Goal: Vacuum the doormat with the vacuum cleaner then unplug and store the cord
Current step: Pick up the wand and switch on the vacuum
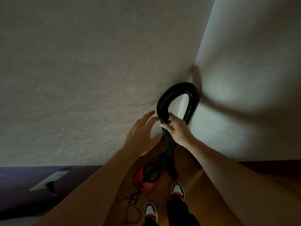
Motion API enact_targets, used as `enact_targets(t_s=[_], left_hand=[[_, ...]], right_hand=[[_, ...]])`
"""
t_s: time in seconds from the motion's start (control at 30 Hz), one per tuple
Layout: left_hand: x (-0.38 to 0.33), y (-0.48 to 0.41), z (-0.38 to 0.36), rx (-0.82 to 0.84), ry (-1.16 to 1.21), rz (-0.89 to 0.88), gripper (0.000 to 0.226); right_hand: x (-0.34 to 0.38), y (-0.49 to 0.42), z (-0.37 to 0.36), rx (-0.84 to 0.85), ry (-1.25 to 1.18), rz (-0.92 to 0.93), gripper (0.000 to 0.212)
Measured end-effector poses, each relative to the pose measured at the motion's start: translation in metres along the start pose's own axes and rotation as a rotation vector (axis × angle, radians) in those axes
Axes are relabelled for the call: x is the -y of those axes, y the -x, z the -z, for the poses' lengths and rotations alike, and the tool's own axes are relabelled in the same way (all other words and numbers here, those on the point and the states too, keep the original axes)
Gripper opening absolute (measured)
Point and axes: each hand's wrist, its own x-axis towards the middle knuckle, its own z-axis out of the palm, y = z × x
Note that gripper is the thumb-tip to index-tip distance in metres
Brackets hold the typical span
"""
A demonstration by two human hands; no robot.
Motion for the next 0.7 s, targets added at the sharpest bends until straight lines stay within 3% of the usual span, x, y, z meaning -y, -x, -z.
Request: enact_targets(t_s=[0.07,0.2,0.43,0.57,0.7], left_hand=[[-0.003,0.0,-0.001,0.023,0.247,0.074,0.077],[-0.012,0.007,0.006,0.073,0.562,0.102,0.056],[-0.022,0.049,-0.005,0.103,0.638,-0.001,0.034],[-0.04,0.076,-0.009,0.055,0.609,-0.032,0.033],[-0.049,0.094,-0.013,0.024,0.543,-0.087,0.038]], right_hand=[[0.003,0.016,-0.003,0.012,-0.004,0.007,0.027],[0.011,0.051,-0.018,0.012,-0.026,0.041,0.026],[0.01,0.111,-0.047,-0.115,-0.111,-0.035,0.038],[-0.001,0.135,-0.079,-0.22,-0.197,-0.205,0.023],[-0.007,0.161,-0.104,-0.434,-0.318,-0.223,0.019]])
